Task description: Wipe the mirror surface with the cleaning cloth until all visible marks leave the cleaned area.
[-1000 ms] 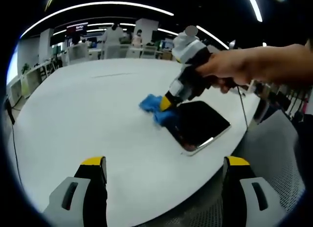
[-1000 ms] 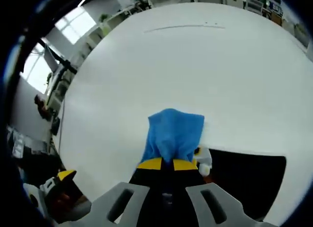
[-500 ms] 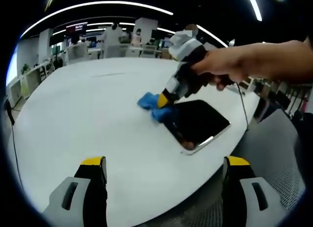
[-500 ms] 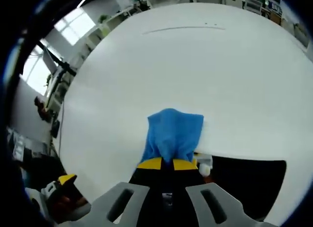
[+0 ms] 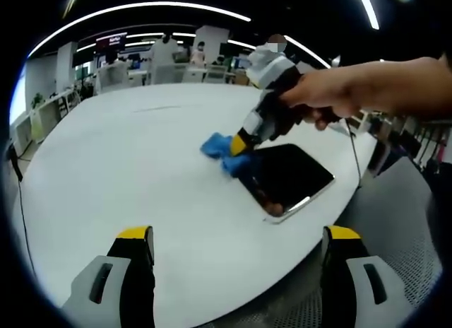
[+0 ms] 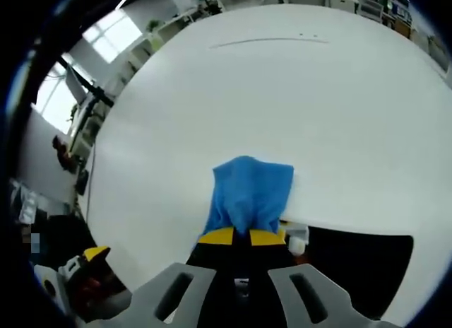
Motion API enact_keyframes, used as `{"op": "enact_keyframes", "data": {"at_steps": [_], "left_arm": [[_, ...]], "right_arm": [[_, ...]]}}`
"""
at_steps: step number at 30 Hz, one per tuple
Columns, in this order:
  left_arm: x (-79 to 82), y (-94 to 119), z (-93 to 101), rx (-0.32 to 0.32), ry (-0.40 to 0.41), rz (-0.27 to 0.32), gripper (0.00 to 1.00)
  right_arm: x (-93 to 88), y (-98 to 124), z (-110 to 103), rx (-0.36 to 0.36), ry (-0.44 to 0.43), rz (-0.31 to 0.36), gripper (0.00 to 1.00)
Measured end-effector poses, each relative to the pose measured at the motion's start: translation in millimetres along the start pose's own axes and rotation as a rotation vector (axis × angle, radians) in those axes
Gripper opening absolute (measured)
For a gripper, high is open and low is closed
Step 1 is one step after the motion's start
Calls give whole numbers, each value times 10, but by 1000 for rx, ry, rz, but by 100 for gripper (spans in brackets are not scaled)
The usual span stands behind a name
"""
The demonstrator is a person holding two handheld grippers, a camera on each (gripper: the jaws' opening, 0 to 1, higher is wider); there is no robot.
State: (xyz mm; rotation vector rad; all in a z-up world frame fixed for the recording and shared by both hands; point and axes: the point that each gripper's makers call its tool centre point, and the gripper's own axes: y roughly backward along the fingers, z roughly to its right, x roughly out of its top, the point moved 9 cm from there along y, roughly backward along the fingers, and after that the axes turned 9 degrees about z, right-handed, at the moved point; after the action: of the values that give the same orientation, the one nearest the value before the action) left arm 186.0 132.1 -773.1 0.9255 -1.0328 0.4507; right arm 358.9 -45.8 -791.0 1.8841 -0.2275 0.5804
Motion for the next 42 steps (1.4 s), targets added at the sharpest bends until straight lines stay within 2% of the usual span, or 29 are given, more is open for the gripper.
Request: {"op": "enact_keyframes", "data": {"at_steps": [14,28,42], "left_arm": [[2,0,0,-1,9,5,99],[5,-2,5,-10,9,9,99],[15,9,5,-8,9,17,99]], "right_arm": [[-4,46,184,-16,-8,-5,0],[-58,184,402,-47,-9,-4,0],[-76,191,394,-44,-18,21,0]]}}
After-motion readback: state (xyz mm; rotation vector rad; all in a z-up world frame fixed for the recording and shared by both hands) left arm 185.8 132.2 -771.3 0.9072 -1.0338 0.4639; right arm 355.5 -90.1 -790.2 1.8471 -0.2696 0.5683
